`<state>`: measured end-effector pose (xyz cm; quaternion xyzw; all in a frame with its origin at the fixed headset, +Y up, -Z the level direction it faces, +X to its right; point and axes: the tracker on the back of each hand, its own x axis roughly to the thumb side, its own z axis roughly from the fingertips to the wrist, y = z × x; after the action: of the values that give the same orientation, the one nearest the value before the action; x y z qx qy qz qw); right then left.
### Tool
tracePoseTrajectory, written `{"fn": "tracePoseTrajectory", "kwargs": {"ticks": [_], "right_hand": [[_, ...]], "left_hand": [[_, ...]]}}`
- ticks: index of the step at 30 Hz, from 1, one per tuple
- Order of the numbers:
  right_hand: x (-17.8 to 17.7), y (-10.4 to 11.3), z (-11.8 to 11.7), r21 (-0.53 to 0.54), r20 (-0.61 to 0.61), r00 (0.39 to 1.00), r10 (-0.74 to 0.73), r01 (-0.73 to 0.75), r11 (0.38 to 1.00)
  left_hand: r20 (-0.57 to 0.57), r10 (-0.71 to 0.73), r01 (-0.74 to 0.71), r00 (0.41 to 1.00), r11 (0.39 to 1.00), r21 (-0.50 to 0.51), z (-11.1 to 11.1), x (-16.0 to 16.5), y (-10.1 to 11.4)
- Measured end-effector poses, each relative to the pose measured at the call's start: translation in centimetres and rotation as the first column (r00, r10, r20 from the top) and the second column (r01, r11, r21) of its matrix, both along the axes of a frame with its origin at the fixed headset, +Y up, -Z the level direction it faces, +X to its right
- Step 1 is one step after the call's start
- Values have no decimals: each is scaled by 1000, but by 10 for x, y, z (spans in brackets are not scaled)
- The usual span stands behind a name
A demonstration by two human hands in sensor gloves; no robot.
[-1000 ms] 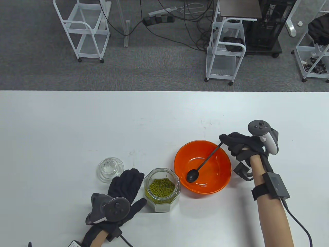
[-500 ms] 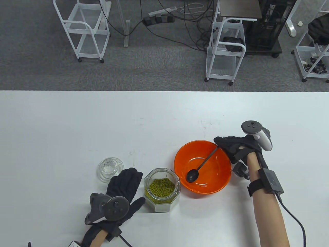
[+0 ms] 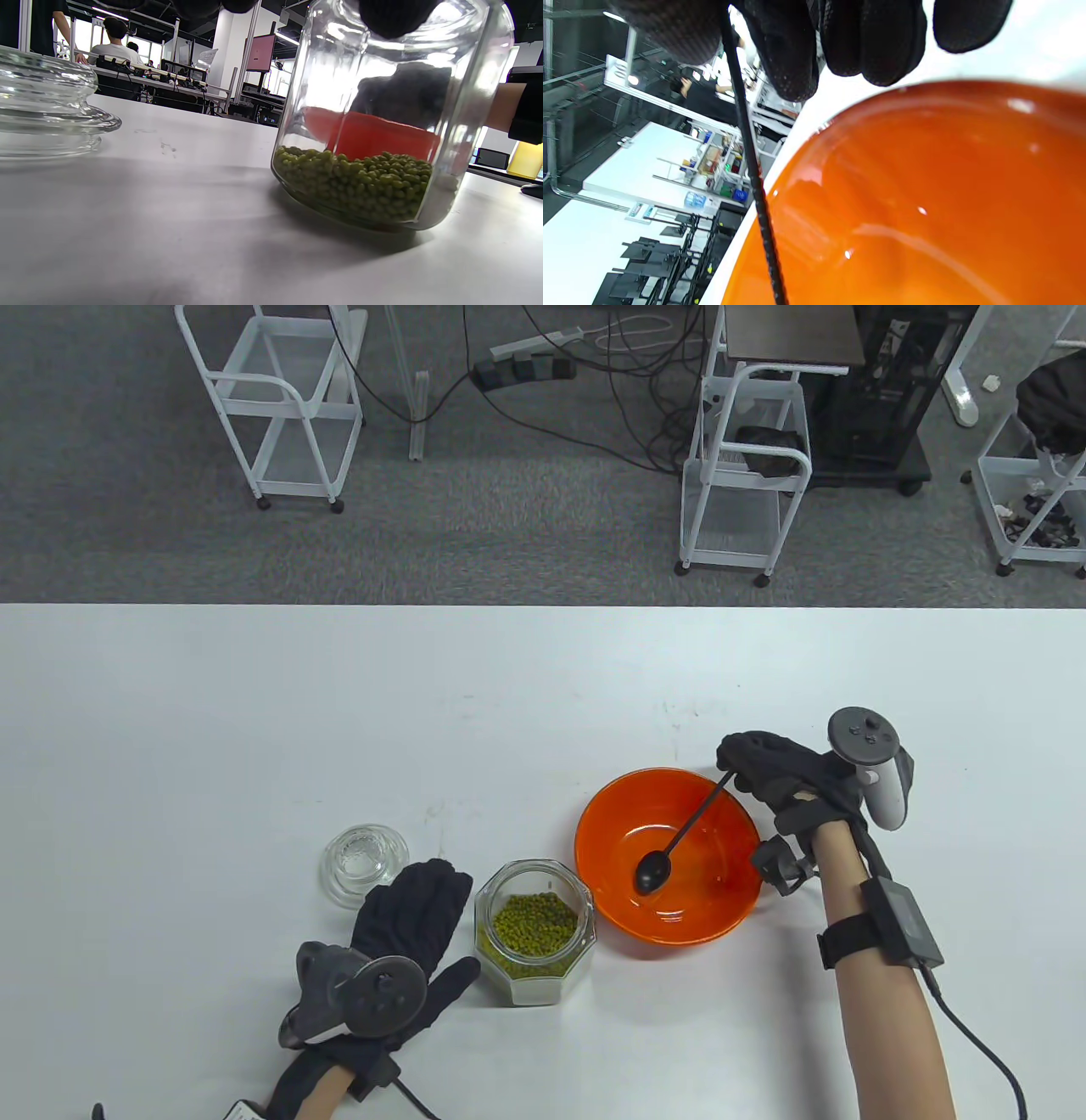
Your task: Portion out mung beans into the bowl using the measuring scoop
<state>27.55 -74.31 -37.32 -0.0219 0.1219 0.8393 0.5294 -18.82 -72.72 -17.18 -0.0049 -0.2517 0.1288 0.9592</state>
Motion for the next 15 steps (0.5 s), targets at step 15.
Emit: {"fn": "tracePoseTrajectory", "kwargs": {"ticks": [15], "right_hand": [[-20,56,64,292,92,979,183,-203,935]], "left_hand": [[43,-36,36,998,999,1,2,6,-5]]}}
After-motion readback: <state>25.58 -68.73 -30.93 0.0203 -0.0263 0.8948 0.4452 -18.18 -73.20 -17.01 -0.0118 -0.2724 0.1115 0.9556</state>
